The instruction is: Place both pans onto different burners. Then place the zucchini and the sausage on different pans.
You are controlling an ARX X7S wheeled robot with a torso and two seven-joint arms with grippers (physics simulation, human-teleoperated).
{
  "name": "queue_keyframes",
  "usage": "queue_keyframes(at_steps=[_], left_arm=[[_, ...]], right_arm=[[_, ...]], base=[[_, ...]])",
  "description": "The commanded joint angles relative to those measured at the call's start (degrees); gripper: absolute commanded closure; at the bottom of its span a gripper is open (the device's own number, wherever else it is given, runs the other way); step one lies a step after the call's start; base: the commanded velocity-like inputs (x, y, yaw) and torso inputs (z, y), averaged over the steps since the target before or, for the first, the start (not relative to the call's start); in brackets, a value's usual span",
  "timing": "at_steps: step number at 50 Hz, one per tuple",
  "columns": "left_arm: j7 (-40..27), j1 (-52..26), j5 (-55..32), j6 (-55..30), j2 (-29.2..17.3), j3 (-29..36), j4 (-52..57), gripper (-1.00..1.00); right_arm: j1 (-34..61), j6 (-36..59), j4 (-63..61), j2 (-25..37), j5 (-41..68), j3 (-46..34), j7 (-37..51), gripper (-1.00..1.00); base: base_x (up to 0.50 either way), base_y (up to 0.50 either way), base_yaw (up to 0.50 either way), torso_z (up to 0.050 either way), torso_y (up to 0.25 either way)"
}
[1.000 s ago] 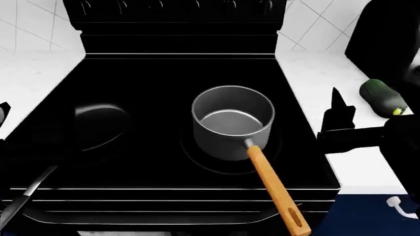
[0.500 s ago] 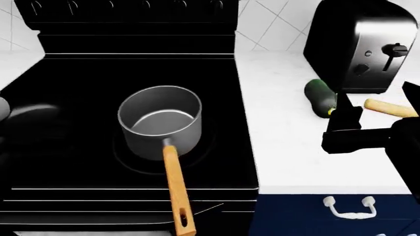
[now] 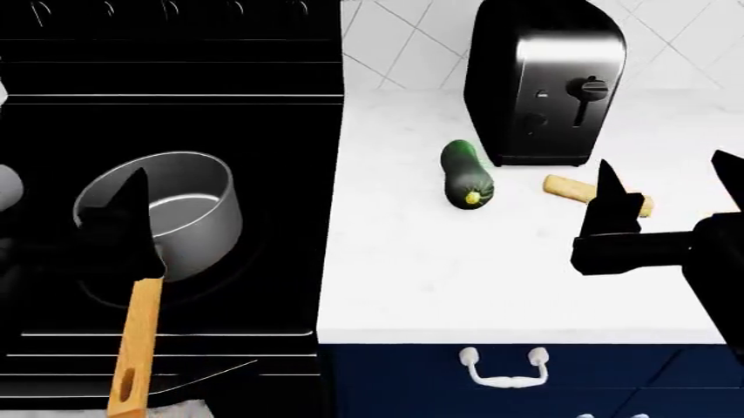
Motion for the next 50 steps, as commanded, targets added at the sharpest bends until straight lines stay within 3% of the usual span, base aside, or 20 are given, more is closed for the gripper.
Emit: queue_keyframes(at_steps=[1,35,50], left_arm=[[-0.2,-0.9,-0.1,0.1,0.1,1.0,0.0,-1.0],[1.0,-0.7,2.2,0.3,1.8,2.5,-0.6,-1.0],[-0.5,-3.2,-0.2,0.5,0.6,3.7,-1.2,-1.0]], right_arm=[[-1.7,-0.5,-0.1,0.0,-1.1,0.8,-0.9,-1.0],[-5.4,-1.3,0.5,-0.7,-4.6,1.6,-2.9,-1.0],[-6.6,-1.9,0.6,0.0,-5.5,3.0,-3.5,-1.0]], base=[[0.0,-0.5,0.0,0.0,0.0],[0.0,-0.5,0.0,0.0,0.0],[0.08,-0.04,0.0,0.0,0.0]])
